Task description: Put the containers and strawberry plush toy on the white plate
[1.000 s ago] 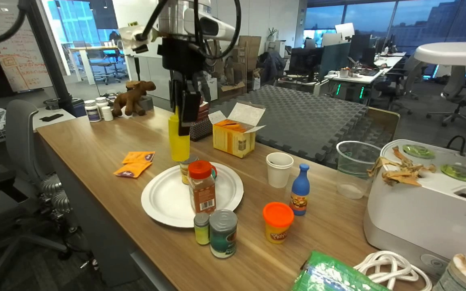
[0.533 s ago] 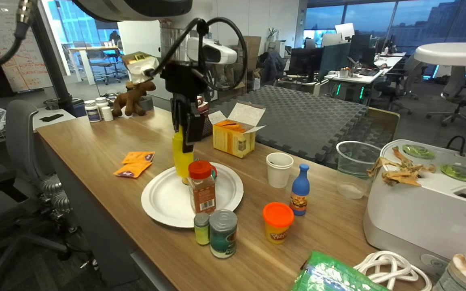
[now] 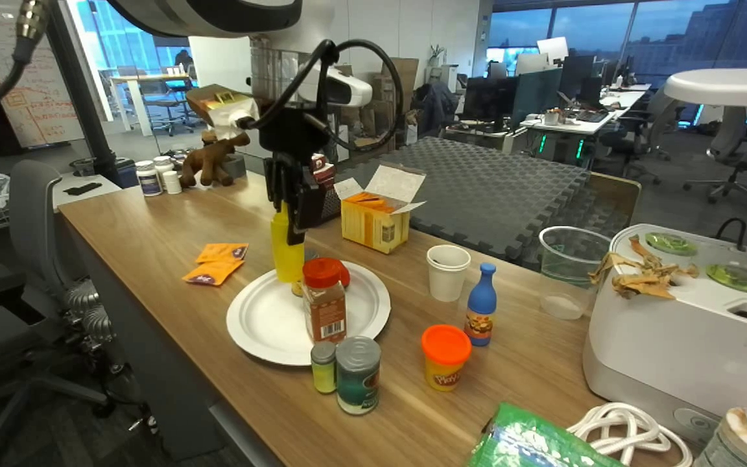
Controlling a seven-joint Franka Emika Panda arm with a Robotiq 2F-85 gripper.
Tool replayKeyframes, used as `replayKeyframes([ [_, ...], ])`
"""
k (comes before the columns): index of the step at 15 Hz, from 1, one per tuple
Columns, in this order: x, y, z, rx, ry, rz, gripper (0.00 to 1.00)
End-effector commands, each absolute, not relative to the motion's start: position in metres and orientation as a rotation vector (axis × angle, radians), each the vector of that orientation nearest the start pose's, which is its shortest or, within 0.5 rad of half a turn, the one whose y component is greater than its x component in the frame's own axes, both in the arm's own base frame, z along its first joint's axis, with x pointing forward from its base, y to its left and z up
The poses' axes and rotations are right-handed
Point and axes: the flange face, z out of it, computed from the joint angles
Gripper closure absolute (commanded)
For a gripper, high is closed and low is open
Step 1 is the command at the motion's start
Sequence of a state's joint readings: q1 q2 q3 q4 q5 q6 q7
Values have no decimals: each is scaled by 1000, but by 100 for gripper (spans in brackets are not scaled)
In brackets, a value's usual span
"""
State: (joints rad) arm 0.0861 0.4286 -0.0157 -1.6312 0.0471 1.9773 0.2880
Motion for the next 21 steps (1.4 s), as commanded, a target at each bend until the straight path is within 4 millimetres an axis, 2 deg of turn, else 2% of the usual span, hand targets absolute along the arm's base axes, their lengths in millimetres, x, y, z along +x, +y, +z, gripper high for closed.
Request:
replayKeyframes([
  [1, 656, 49, 371, -3085, 318, 52, 87],
  [6, 661, 39, 380, -3102, 347, -55, 87],
  [10, 660, 41, 381, -3087, 325, -67, 87],
  [17, 651, 57, 370, -3073, 208, -9, 87],
  [21, 649, 54, 357, -3100, 206, 16, 87],
])
